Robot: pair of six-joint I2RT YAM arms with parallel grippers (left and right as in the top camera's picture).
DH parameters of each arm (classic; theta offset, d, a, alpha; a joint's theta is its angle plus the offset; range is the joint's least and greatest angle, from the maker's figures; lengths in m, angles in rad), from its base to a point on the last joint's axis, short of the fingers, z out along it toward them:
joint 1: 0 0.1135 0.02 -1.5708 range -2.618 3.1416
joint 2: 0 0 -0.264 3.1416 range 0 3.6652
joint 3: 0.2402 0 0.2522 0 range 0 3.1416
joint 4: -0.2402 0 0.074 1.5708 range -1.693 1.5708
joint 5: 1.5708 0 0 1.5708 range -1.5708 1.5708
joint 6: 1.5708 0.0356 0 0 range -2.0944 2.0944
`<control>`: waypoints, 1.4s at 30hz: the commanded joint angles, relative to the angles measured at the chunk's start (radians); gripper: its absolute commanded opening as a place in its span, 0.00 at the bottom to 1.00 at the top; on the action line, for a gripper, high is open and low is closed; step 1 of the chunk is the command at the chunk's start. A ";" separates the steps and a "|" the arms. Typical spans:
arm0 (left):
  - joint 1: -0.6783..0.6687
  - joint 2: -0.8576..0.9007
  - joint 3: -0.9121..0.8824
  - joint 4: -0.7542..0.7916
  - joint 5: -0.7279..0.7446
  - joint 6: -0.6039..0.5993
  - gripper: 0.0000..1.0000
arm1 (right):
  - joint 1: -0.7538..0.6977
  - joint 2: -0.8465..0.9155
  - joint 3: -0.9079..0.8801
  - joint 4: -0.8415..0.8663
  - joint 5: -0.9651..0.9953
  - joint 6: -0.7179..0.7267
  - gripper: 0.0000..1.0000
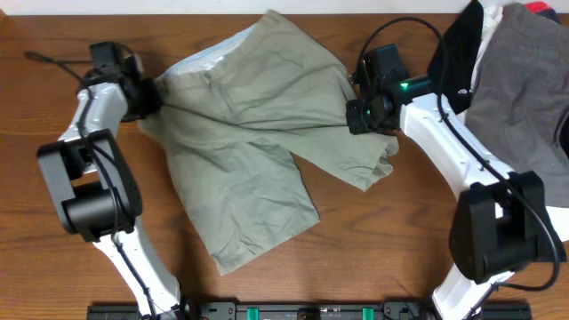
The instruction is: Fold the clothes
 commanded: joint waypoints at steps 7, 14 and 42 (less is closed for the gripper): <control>0.014 -0.175 0.002 -0.160 0.006 -0.051 0.79 | 0.030 0.119 -0.006 0.064 -0.081 -0.005 0.01; 0.014 -0.360 0.002 -0.269 0.006 -0.051 0.85 | 0.031 0.193 -0.009 0.071 -0.033 -0.019 0.01; -0.025 -0.433 0.002 -0.328 0.006 -0.044 0.87 | -0.234 0.451 0.338 0.417 0.067 -0.119 0.18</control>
